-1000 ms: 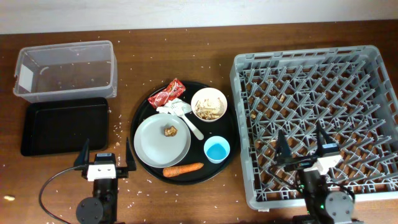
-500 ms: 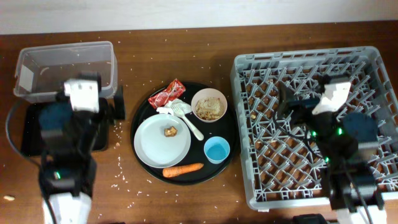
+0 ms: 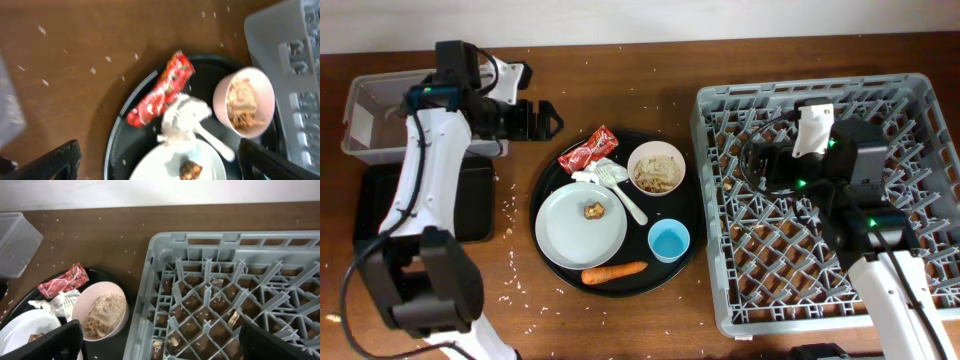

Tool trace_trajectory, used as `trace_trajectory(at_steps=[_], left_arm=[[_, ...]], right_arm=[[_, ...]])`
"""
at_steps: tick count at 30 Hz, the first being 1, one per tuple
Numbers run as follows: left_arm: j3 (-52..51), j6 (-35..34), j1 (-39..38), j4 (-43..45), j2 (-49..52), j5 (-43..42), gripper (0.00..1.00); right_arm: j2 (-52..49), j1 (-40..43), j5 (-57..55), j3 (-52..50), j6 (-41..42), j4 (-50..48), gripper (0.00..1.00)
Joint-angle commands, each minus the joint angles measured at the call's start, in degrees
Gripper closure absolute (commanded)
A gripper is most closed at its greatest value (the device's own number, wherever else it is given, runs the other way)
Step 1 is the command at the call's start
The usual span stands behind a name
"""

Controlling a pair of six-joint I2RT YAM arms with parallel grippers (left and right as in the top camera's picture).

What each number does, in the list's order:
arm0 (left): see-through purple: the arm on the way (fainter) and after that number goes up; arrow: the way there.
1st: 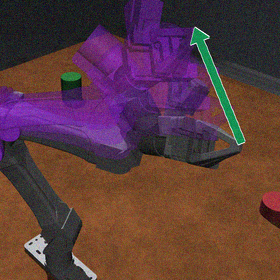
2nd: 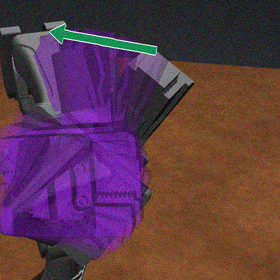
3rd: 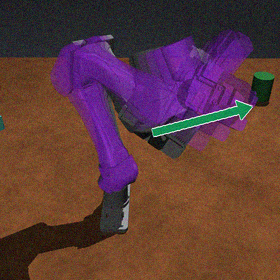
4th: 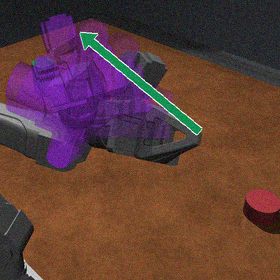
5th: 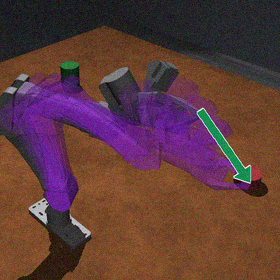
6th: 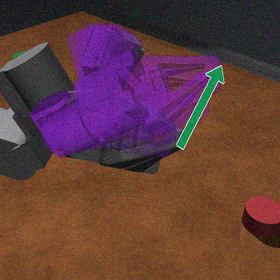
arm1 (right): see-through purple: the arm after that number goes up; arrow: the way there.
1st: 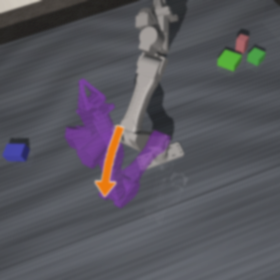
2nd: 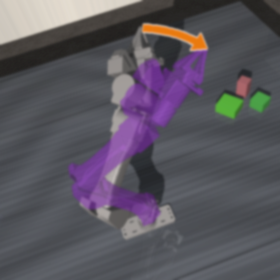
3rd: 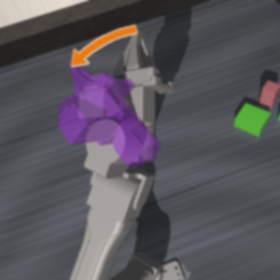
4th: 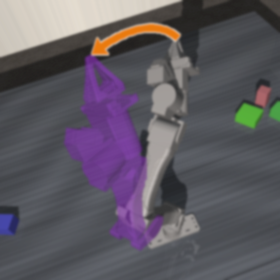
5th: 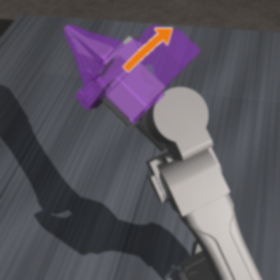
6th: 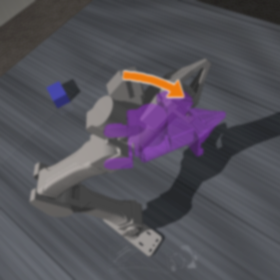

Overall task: Sort waste into correct bins and load items into the dishwasher rack
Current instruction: 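Reach the left gripper to the white napkin and red wrapper, then carry the white napkin with the left gripper into the clear bin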

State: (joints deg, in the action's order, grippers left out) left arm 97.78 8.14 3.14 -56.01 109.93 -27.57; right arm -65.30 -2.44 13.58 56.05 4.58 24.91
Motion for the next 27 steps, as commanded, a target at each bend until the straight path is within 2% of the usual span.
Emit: trace_trajectory(at_steps=[1,4,5,7,10,12,14,18,19,20,24,27], left_arm=[[0.61,4.39,-3.48,-3.13,3.28,-0.17,0.01],[0.61,4.39,-9.86,-5.05,6.91,14.01,0.05],[0.61,4.39,-12.13,-5.38,8.07,17.05,0.11],[0.57,4.37,-14.93,-5.60,9.18,20.37,0.22],[0.57,4.33,-16.96,-5.60,11.23,24.35,0.28],[0.52,3.45,-17.03,-5.57,13.05,24.39,0.37],[0.52,3.08,-17.03,-5.57,14.19,24.39,0.50],[0.52,3.06,-17.03,-5.11,14.80,23.80,0.81],[0.52,3.06,-17.03,-4.87,14.91,22.69,0.95],[0.52,3.06,-17.03,-4.52,14.91,22.45,0.99],[2.10,0.96,-17.00,-5.20,14.88,22.45,0.99],[10.08,0.26,-17.00,-11.10,14.88,22.45,0.99]], right_arm=[[-0.20,0.22,1.20,1.01,0.33,-0.22,0.02],[-0.44,0.22,1.22,0.96,0.33,-0.15,0.01],[-0.46,0.22,1.20,0.96,0.31,0.09,0.01],[-0.46,0.22,1.20,0.96,0.33,0.96,0.00],[-0.46,0.22,1.18,0.96,0.31,2.32,0.00],[-0.46,0.22,0.98,0.96,0.31,2.84,0.03],[-0.46,0.22,0.98,0.96,0.31,2.84,0.04],[-0.46,0.22,0.79,0.96,0.31,2.82,0.05],[-0.46,0.22,0.79,0.96,0.31,2.84,0.05],[-0.46,0.22,0.79,0.96,0.31,2.84,0.06],[-0.46,0.22,0.79,0.96,0.31,2.82,0.07],[-0.46,0.22,0.79,0.96,0.31,2.82,0.08]])
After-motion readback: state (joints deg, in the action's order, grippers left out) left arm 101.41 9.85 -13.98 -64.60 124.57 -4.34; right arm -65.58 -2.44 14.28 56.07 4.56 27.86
